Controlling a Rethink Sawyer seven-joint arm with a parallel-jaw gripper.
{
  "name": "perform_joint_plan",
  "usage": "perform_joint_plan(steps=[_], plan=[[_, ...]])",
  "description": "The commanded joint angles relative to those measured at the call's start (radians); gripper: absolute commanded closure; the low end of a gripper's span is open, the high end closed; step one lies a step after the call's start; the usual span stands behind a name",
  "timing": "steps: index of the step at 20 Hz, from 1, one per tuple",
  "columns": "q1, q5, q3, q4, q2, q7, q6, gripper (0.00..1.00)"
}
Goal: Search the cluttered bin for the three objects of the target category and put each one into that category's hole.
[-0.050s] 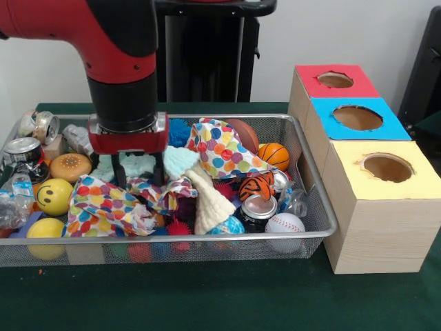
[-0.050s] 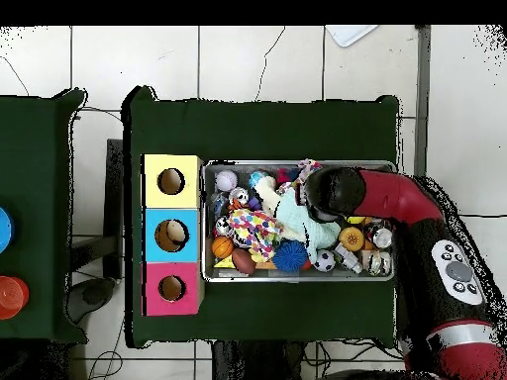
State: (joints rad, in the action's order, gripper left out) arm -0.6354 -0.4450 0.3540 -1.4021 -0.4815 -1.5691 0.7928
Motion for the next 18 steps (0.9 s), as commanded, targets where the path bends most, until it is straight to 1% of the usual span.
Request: perform_joint_plan(steps=[1, 7, 12, 18], plan=[[0.013, -0.001, 0.036, 0.004, 0.073, 0.019, -0.01, 0.0], [0.022, -0.051, 0.023, 0.034, 0.074, 0.057, -0.03, 0.0], [0.041, -0.097, 0.002, 0.058, 0.044, 0.091, -0.014, 0.0], [0.068, -0.124, -0.015, 0.09, 0.016, 0.092, 0.025, 0.0]])
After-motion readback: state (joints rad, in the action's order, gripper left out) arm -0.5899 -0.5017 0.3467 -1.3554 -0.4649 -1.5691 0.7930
